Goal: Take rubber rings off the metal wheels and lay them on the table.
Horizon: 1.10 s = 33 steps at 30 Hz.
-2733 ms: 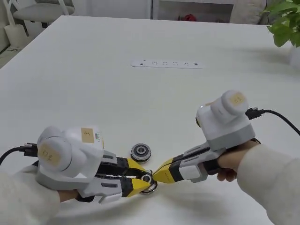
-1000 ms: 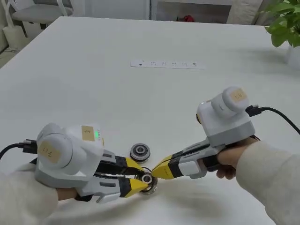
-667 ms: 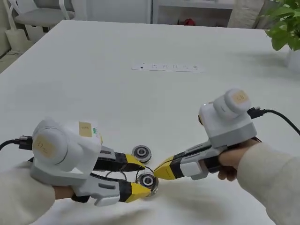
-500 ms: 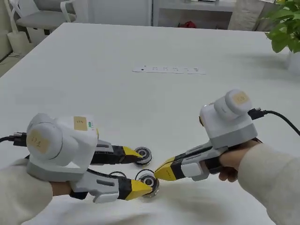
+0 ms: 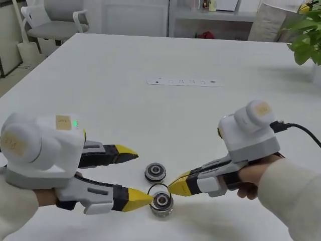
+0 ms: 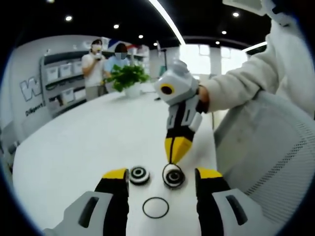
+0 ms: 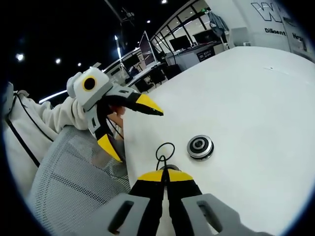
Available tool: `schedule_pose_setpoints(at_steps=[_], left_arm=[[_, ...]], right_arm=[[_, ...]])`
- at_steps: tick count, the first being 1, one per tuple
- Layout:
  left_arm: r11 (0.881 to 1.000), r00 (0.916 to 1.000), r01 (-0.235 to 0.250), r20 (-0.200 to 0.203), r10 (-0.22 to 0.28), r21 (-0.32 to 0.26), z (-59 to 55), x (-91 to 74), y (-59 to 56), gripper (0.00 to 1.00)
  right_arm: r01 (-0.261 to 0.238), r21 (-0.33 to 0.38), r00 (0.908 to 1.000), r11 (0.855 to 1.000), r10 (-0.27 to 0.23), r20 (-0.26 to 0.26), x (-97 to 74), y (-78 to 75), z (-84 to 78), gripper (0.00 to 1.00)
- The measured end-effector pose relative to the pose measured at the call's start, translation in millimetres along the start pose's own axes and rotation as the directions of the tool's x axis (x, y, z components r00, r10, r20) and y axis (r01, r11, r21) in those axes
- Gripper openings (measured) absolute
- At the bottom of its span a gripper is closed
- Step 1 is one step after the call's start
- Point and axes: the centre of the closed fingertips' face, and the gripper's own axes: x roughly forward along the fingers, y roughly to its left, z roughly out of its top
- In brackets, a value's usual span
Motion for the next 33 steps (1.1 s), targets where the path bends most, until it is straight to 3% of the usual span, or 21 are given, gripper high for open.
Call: schedule_pose_setpoints(at_steps=[8,20,27,33], left_arm=[[0.999,0.9989,-0.044,0.013,0.045,-0.023,-1.1,-15.0,4.2,0.60],[0.993,0.9941,-0.102,0.032,0.104,-0.065,-7.2,-28.4,13.1,0.78],[0.993,0.9952,-0.097,-0.011,0.097,-0.067,-20.5,-26.1,11.7,0.88],[0.993,0.9963,-0.086,-0.015,0.085,-0.085,-25.5,-25.7,9.5,0.91]], right_arm=[[0.007,0.001,0.9997,1.000,-0.007,0.025,-3.3,1.0,5.3,0.00],[-0.009,0.007,0.9936,1.000,0.008,0.113,-8.0,10.4,26.5,0.00],[-0.029,0.020,0.9865,0.999,0.026,0.162,-3.8,18.5,39.0,0.00],[-0.045,0.016,0.9846,0.999,0.041,0.170,2.6,24.9,41.7,0.00]])
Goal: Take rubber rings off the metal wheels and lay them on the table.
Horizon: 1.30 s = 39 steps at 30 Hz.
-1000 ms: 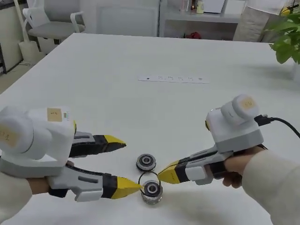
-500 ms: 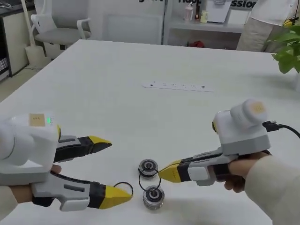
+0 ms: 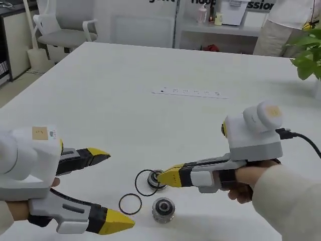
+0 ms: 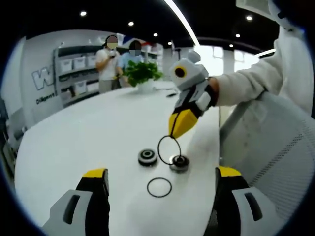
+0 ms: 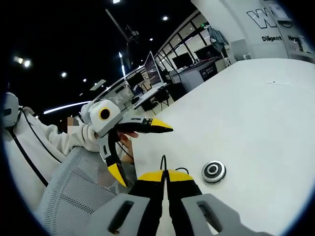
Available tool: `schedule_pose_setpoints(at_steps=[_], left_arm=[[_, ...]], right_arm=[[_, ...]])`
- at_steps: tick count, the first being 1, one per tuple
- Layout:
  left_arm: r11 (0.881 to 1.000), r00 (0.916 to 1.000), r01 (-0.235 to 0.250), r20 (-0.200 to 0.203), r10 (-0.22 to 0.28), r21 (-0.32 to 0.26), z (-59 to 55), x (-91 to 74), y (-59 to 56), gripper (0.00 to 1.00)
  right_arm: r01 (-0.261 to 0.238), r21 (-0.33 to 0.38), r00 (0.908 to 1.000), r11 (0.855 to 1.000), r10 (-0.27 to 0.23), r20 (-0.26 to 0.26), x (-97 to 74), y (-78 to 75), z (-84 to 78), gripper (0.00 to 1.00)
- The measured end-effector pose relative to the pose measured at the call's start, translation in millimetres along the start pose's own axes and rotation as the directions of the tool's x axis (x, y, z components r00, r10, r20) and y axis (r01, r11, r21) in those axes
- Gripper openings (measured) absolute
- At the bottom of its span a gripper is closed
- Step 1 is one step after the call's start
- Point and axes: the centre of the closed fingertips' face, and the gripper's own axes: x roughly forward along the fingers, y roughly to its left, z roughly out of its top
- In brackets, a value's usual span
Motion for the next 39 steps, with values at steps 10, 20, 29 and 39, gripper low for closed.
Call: schedule_pose_setpoints(at_steps=[10,20,29,39], left_arm=[[1.000,0.9999,0.011,-0.012,-0.011,-0.017,-6.1,0.3,-2.8,0.94],[1.000,0.9996,0.026,-0.013,-0.026,-0.018,-6.1,1.0,-5.9,0.94],[0.999,0.9995,0.029,-0.014,-0.029,-0.020,-6.8,0.9,-6.1,0.94],[0.999,0.9993,0.033,-0.017,-0.033,-0.023,-7.5,1.1,-6.9,0.93]], right_arm=[[-0.009,0.026,0.9999,1.000,0.009,0.005,15.1,2.2,-2.6,0.00],[0.006,0.041,0.9996,0.999,-0.004,-0.028,25.8,-0.3,-12.7,0.00],[-0.005,0.015,0.9959,1.000,0.006,-0.090,38.4,3.9,-29.3,0.00],[0.033,-0.049,0.9885,0.998,-0.040,-0.146,46.1,-1.4,-43.8,0.00]])
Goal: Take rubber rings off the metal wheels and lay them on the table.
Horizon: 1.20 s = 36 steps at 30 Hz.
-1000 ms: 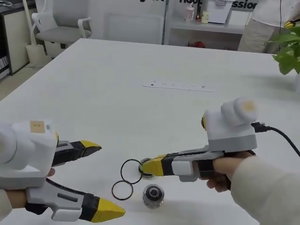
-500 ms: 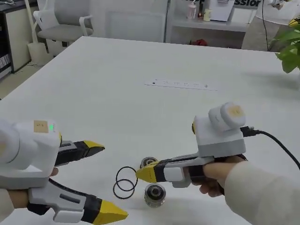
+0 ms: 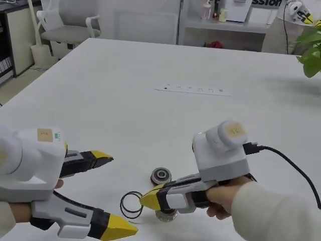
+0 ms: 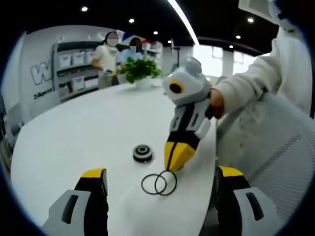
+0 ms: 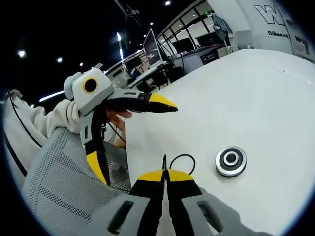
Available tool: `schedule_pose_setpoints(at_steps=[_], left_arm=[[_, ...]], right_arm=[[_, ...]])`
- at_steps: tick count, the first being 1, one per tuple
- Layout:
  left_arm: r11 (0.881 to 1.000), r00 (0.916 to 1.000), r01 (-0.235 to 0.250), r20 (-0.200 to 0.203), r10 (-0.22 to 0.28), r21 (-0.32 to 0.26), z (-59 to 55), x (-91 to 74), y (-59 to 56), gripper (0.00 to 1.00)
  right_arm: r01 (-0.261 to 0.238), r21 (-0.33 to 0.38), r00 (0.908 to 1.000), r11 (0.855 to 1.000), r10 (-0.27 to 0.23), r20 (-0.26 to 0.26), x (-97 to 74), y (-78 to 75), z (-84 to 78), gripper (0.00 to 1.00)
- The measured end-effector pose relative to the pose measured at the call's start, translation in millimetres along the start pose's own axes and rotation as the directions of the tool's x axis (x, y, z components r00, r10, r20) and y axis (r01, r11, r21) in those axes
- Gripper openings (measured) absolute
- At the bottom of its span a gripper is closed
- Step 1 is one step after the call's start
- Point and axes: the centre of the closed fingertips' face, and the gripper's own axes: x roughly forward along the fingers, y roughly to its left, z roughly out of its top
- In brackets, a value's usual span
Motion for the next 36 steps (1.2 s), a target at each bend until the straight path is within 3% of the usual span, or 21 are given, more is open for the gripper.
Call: schedule_pose_setpoints(at_steps=[3,8,28,33,36], left_arm=[[1.000,1.0000,0.001,-0.001,-0.001,-0.002,-0.3,0.1,0.0,0.93],[1.000,1.0000,0.003,0.000,-0.003,-0.009,-0.5,0.5,-0.4,0.93],[1.000,0.9998,0.015,0.017,-0.014,-0.015,3.0,1.4,-2.8,0.93],[1.000,0.9995,0.021,0.026,-0.020,-0.017,4.9,2.0,-3.1,0.93],[0.999,0.9981,0.030,0.055,-0.029,-0.030,13.3,1.0,-3.8,0.93]], right_arm=[[0.020,-0.024,0.9997,1.000,-0.020,-0.014,2.1,-2.9,-2.6,0.00],[0.011,-0.066,0.9993,0.998,-0.013,-0.036,3.0,-2.4,-6.1,0.00],[0.060,-0.142,0.9965,0.988,-0.068,-0.049,-5.4,-14.5,-6.8,0.06],[0.071,-0.143,0.9968,0.987,-0.076,-0.026,-11.4,-16.9,-0.1,0.07],[0.085,-0.147,0.9961,0.986,-0.088,-0.013,-16.3,-19.1,3.0,0.09]])
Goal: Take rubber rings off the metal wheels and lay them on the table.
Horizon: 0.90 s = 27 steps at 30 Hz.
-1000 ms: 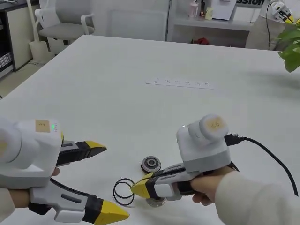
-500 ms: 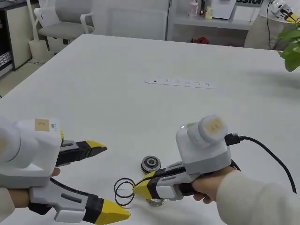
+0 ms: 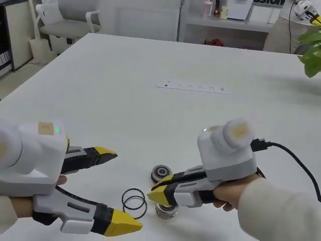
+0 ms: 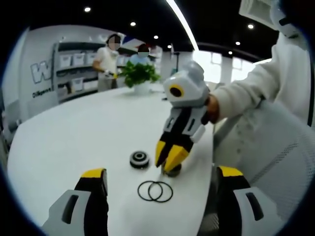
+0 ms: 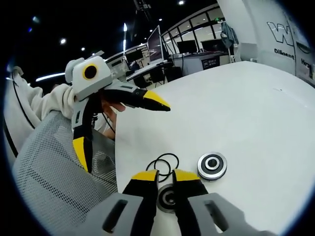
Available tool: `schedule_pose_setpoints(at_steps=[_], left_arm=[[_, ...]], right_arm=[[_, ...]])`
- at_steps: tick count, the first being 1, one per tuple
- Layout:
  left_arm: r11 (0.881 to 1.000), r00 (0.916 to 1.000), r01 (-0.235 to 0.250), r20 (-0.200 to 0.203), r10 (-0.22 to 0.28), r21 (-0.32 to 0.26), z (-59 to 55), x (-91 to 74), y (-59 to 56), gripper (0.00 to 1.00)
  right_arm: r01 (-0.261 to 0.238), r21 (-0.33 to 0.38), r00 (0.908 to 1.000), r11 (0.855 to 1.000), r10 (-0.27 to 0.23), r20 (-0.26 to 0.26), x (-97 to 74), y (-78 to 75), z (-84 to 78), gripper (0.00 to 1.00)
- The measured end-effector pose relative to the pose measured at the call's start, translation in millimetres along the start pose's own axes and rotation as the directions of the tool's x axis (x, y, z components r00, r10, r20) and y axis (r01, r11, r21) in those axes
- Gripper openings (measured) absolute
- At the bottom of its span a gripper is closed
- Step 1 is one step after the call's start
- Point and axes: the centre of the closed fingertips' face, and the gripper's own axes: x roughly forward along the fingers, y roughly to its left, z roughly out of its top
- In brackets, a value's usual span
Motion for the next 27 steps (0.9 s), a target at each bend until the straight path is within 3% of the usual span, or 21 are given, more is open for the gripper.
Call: schedule_pose_setpoints(at_steps=[3,9,21,27], left_arm=[[1.000,1.0000,0.003,0.009,-0.003,0.000,5.0,1.1,0.8,0.93],[0.999,0.9996,0.007,-0.027,-0.006,0.036,14.6,3.5,7.2,0.93],[0.992,0.9993,0.030,-0.024,-0.028,0.126,64.0,9.7,23.3,0.93],[0.993,0.9995,0.032,0.002,-0.033,0.116,83.0,20.9,35.9,0.92]], right_arm=[[0.014,-0.018,0.9999,1.000,-0.014,0.006,-5.3,-3.5,2.6,0.11],[0.037,-0.001,0.9979,0.999,-0.037,0.053,-18.5,-12.6,11.8,0.15],[0.081,0.019,0.9865,0.997,-0.082,0.142,-43.2,-34.7,29.9,0.22],[0.098,0.034,0.9825,0.995,-0.102,0.155,-50.7,-44.8,29.4,0.24]])
